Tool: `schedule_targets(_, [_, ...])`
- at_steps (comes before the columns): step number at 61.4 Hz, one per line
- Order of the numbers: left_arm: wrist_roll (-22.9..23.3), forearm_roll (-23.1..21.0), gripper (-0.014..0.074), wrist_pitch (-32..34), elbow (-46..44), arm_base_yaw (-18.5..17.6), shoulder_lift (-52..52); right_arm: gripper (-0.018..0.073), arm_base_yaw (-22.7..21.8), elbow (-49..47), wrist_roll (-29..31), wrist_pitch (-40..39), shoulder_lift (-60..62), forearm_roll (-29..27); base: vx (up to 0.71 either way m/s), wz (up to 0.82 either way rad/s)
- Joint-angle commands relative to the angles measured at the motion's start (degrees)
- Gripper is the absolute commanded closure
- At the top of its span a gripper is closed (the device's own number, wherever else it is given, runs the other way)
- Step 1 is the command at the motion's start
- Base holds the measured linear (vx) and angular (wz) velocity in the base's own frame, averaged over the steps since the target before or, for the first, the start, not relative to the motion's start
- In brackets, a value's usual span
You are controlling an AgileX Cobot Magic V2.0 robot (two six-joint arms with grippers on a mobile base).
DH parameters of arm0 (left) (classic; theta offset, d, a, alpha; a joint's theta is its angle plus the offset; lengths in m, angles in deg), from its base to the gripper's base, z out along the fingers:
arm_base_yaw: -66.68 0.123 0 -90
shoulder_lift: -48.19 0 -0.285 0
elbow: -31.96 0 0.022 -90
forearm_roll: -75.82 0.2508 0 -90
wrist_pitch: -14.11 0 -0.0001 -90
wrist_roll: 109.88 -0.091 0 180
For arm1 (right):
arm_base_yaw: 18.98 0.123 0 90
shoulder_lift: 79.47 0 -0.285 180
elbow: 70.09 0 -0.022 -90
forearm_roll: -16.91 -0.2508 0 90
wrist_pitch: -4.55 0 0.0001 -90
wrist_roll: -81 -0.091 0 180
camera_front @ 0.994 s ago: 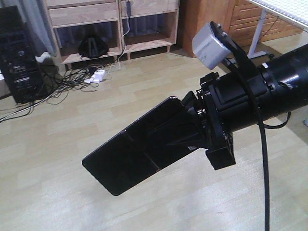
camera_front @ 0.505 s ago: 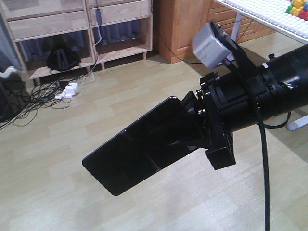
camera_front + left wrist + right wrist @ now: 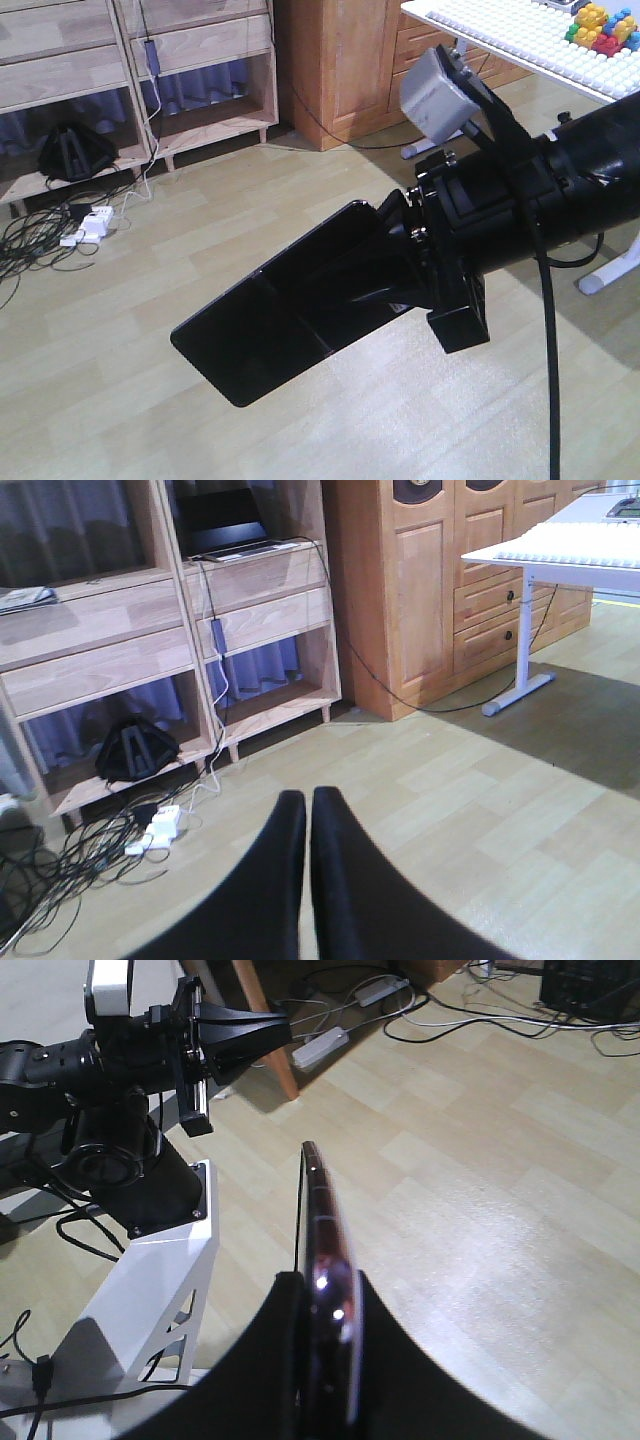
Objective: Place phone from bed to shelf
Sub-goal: 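Keep holding the phone while the base drives to the wooden shelf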
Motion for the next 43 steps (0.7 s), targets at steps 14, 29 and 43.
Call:
schedule_targets(14, [0.33, -0.52, 0.0595, 4.12, -1.32, 0.08, -0.33, 0.0562, -0.1, -1.44, 0.03, 2.84, 1.87, -4.37, 0.36, -0.07])
schedule_targets(29, [0.33, -0.52, 0.0595, 4.12, -1.32, 0.08, -0.33, 0.0562, -0.1, -1.44, 0.03, 2.84, 1.87, -4.37, 0.35, -0.06])
schedule_targets(43, [0.33, -0.52, 0.0595, 4.12, -1.32, 0.08, -0.33, 0.0562, -0.1, -1.44, 0.03, 2.84, 1.87, -4.37, 0.35, -0.07])
